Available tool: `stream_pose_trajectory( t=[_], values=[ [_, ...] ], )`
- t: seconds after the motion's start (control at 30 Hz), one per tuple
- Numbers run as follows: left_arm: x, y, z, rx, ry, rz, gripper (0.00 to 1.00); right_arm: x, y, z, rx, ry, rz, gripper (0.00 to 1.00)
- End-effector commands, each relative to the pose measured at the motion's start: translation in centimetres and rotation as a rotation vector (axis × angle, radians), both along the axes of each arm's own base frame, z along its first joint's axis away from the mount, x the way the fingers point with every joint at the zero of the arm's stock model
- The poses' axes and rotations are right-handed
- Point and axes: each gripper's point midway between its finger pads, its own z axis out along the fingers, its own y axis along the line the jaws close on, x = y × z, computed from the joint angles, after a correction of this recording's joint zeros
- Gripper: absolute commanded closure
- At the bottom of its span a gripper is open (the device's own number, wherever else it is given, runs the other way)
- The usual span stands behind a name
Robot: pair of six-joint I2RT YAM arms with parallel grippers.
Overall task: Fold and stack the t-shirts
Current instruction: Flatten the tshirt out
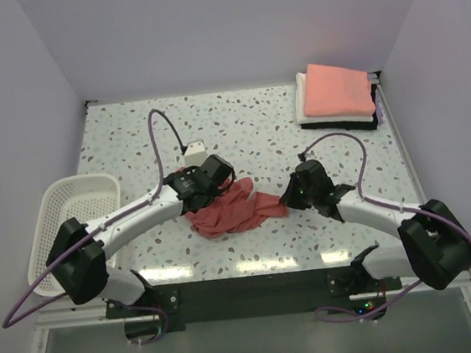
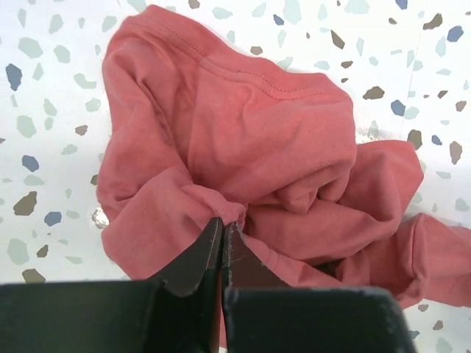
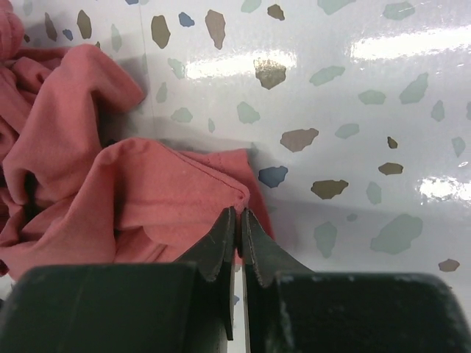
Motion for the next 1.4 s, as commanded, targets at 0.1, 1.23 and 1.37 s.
stream_pose_trajectory(
  t=[0.1,1.23,1.37],
  values=[
    [0.9,4.1,4.6,-0.054,-0.094,0.068,1.00,0.8,-1.1,2.7,-0.041,-0.057,-0.032,1.00],
    [-8.5,18.8,38.9,-0.418,-0.970,0.196,1.00,0.9,-15.8,45.1,-0.130,-0.800,-0.454,1.00],
    [-7.0,18.1,39.1,-0.396,-0.984,0.199,1.00,2.4,-15.0,46.9,-0.111,-0.842,-0.440,1.00]
  ],
)
